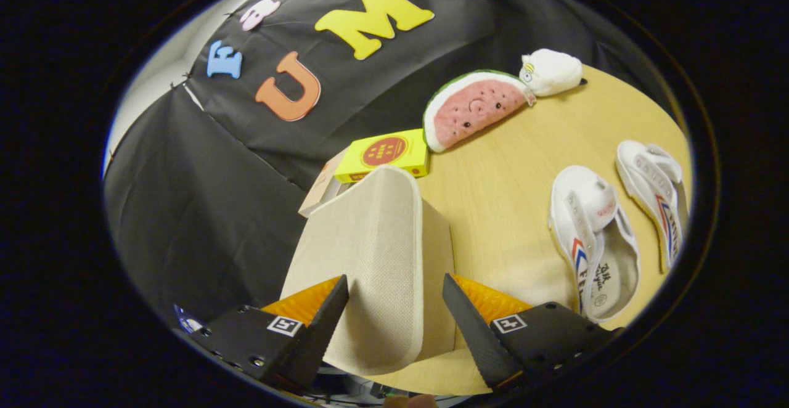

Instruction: Open the storage box then place both shoes into the box .Put the left shoe in first, then the right shoe, with the right side of both shoes facing outward in a uniform manner.

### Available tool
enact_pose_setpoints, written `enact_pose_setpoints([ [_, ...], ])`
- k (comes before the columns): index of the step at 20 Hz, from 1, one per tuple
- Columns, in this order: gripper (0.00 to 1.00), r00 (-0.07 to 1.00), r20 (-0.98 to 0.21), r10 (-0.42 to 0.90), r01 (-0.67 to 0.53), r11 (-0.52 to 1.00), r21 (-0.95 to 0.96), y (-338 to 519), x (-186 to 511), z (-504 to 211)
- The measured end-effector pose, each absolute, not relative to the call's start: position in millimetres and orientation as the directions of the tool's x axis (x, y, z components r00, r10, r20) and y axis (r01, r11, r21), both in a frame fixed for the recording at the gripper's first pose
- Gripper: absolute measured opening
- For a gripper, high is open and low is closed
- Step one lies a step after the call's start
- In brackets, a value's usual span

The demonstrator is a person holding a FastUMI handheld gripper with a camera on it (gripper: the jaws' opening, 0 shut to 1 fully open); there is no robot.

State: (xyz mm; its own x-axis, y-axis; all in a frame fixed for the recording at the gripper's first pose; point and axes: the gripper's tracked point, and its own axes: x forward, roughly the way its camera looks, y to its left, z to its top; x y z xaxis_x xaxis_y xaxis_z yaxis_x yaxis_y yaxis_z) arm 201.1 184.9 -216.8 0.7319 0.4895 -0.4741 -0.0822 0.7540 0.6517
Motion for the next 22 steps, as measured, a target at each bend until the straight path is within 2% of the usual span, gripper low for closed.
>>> enact_pose_setpoints([
  [4,0.96,0.683,-0.452,0.574,-0.044,0.65,0.759,200.5,206.8,-225.0],
  [10,0.94,0.664,-0.428,0.613,0.002,0.571,0.821,207.0,205.4,-221.4],
  [15,0.61,0.685,-0.441,0.58,0.052,0.564,0.824,182.0,199.4,-204.4],
  [17,0.35,0.721,-0.428,0.545,0.073,0.554,0.829,158.5,197.3,-193.2],
  [19,0.09,0.714,-0.414,0.565,0.043,0.555,0.831,177.1,200.2,-185.6],
  [20,0.0,0.711,-0.422,0.563,0.017,0.586,0.81,180.5,198.5,-181.5],
  [22,0.0,0.716,-0.423,0.555,-0.032,0.632,0.774,184.4,194.2,-168.0],
])
